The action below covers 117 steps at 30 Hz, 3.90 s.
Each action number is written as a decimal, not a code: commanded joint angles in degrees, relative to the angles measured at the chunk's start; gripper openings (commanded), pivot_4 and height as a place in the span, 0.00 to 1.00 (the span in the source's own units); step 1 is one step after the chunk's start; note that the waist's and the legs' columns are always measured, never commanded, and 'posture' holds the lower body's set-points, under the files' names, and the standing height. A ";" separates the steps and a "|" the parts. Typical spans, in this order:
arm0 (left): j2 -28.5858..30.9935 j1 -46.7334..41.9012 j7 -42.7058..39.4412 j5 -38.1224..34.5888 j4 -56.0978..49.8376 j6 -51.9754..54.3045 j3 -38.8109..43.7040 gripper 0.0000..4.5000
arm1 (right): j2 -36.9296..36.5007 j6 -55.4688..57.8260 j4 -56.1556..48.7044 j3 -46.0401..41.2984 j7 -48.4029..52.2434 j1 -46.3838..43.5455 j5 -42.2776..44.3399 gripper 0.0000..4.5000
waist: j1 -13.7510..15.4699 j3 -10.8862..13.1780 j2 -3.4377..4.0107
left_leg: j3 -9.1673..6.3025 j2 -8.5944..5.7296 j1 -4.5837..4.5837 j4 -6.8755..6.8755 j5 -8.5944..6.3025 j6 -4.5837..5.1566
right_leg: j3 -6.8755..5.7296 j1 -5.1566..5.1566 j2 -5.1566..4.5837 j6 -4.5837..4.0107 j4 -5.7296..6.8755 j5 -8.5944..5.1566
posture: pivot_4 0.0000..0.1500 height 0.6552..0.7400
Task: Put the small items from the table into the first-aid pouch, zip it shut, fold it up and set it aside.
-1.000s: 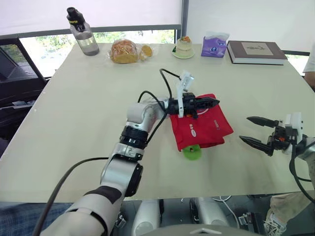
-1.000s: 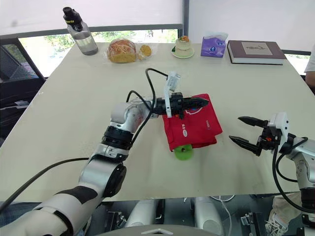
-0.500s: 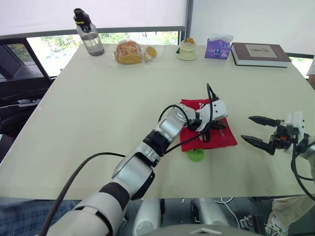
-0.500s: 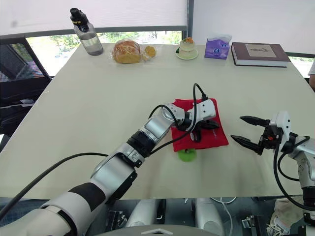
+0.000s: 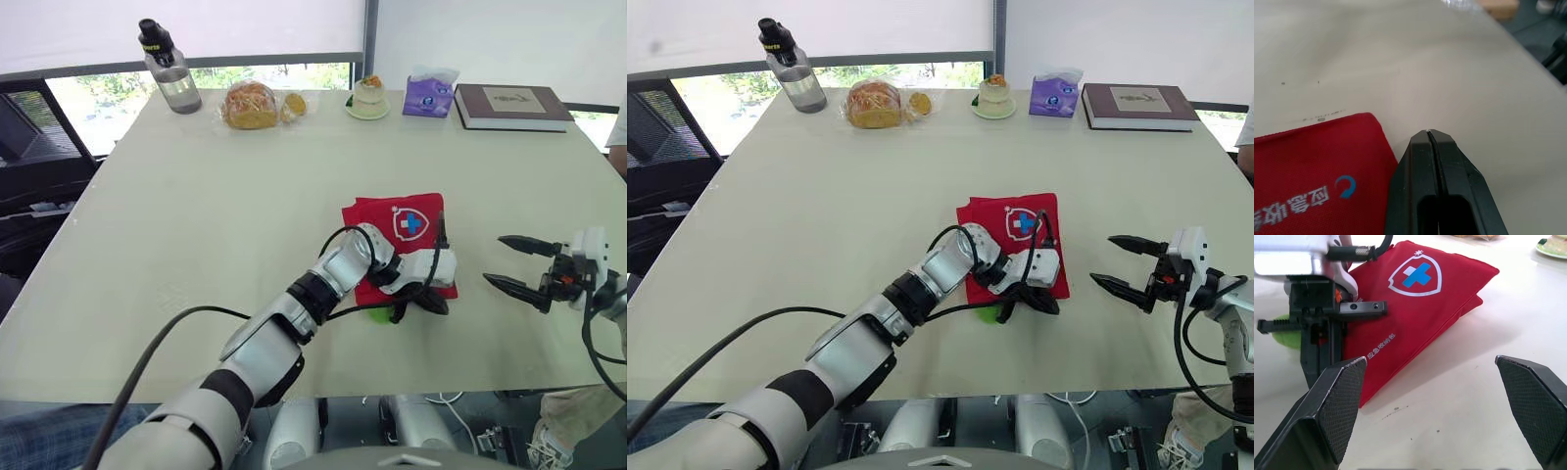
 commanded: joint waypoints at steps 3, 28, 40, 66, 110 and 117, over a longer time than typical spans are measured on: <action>-0.79 -7.36 2.89 -10.11 2.61 1.89 14.95 0.01 | -1.04 -1.06 0.33 -1.88 0.59 -1.17 0.78 1.00 | 0.17 0.09 -0.02 | 0.00 0.00 -0.09 0.05 0.00 0.00 | -0.01 -0.07 0.00 0.03 0.02 0.01 | 1.00 1.00; 1.15 -16.48 51.99 -0.08 34.96 -13.87 30.08 0.01 | 0.19 0.78 -2.24 -1.24 -2.18 -1.01 1.37 1.00 | 0.09 0.07 -0.02 | -0.03 -0.08 0.56 -0.12 -0.01 -0.01 | 0.03 0.49 -0.02 0.31 -0.03 -0.06 | 1.00 1.00; 15.79 -1.06 24.43 -11.90 -8.55 -4.54 32.58 0.01 | 3.47 26.40 -13.23 -0.96 -18.93 -9.53 12.55 1.00 | 0.04 0.09 0.03 | -0.04 -0.02 0.01 -0.16 0.00 -0.03 | 0.03 0.00 -0.08 0.06 -0.04 0.10 | 1.00 1.00; 53.02 21.24 8.67 -50.86 -58.19 37.30 48.93 1.00 | 7.10 63.25 -5.86 17.20 -19.75 -22.94 8.47 0.89 | -1.19 0.32 -0.16 | 0.04 0.51 -0.09 0.02 0.00 -0.01 | 0.00 -0.25 0.05 0.13 0.10 0.01 | 1.00 1.00; 47.43 26.21 23.41 -40.87 -50.24 26.54 46.29 1.00 | 18.16 40.24 5.05 -10.62 -59.30 -28.36 10.98 0.98 | -1.26 0.50 -0.08 | 0.17 0.39 -0.15 -0.44 0.00 -0.02 | 0.23 -0.37 -0.01 0.00 -0.07 0.09 | 1.00 1.00; 46.42 42.26 25.43 -35.92 -51.82 22.34 50.36 1.00 | 4.11 39.29 -16.94 -0.56 -35.23 -5.72 8.80 0.98 | -0.92 0.45 0.09 | 0.16 0.40 -0.15 -0.46 -0.01 -0.01 | 0.25 -0.36 -0.07 0.01 -0.20 0.08 | 1.00 1.00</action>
